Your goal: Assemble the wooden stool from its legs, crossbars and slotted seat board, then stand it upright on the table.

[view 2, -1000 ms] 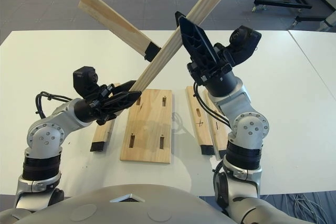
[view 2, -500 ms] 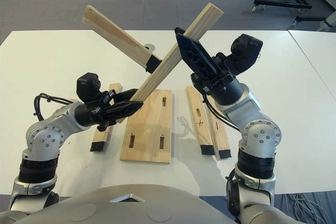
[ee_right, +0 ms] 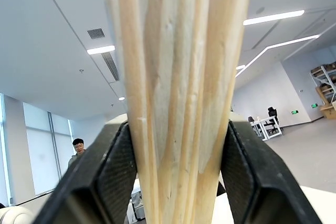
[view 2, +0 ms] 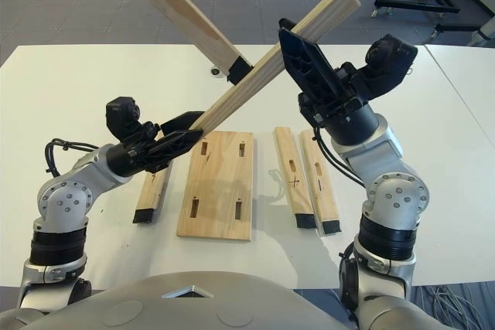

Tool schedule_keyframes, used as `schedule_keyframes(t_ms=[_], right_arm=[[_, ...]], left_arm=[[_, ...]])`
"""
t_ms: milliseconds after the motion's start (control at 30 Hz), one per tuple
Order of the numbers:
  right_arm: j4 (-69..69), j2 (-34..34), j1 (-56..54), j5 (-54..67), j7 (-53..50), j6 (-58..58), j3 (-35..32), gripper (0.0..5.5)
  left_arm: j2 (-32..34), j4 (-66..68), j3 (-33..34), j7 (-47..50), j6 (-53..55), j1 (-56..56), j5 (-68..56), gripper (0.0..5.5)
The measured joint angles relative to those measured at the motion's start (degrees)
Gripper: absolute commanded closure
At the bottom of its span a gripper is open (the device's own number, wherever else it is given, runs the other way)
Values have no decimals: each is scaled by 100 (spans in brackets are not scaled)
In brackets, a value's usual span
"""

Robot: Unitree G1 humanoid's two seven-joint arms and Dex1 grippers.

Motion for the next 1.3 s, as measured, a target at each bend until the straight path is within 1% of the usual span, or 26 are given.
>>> schedule_keyframes(t_ms=[167,300,400,467,600,700,800,933,1133,1300], right_arm=[[123,-241,-105,-209,138,-137,-276,340],[539,-811,-209,-189,512,-106,-786,340],[811,-1205,-227,-566,968,-115,-830,340],[874,-1338,-224,-1154,1277,-252,-682,340],[1144,-1362,-221,-2393,1843,-761,-201,340],[1575,-1380,-242,-3401,2314,-1272,357,341],[1757,-1335,-241,-4024,2617,-1744,697,341],[1730,-1215,-122,-4428,2831,-2015,1043,341],[1542,-1082,-18,-4589,2916,-2175,1263,341],[1615,-1088,-28,-4645,3028,-2243,1289,341]], left_arm=[[-39,144,71,69,-44,0,52,192],[42,227,319,170,-128,3,161,192],[126,242,534,179,-192,9,164,192],[141,251,606,193,-227,10,172,192],[137,314,710,282,-291,-28,197,192],[117,323,706,340,-295,-98,197,192],[116,322,703,386,-289,-110,191,192],[133,322,666,384,-210,-248,181,192],[161,232,534,382,-102,-258,173,192],[161,173,521,393,-66,-259,149,192]])
